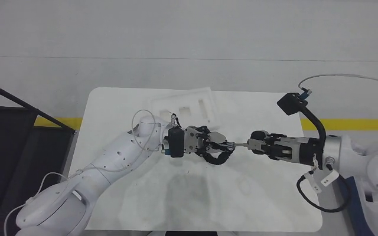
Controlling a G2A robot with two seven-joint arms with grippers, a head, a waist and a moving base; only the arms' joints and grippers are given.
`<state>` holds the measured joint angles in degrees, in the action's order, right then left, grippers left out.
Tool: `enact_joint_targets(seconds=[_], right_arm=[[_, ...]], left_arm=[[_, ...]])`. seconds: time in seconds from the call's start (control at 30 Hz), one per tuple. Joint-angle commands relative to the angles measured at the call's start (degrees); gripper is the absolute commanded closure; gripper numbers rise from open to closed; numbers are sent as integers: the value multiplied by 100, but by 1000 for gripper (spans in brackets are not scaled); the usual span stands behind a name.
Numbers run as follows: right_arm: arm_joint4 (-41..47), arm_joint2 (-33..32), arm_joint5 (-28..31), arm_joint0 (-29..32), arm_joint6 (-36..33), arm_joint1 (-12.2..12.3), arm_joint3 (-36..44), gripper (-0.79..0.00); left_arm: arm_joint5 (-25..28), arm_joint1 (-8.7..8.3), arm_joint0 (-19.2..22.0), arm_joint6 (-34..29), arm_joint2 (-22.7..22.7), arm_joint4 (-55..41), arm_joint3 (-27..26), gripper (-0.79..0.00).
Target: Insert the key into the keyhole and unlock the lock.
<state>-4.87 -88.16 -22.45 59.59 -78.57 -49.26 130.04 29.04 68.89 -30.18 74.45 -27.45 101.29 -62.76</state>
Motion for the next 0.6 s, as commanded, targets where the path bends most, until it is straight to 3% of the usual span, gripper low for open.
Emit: enact_joint_targets(seconds=[0.0, 0.57], right_arm=[[19, 12, -19, -4, 9, 11, -8, 0], [187, 160, -91, -48, 165, 105, -112, 0]], left_arm=[[3, 7, -18, 5, -24, 7, 5, 0], [42, 68, -110, -24, -208, 119, 42, 0]])
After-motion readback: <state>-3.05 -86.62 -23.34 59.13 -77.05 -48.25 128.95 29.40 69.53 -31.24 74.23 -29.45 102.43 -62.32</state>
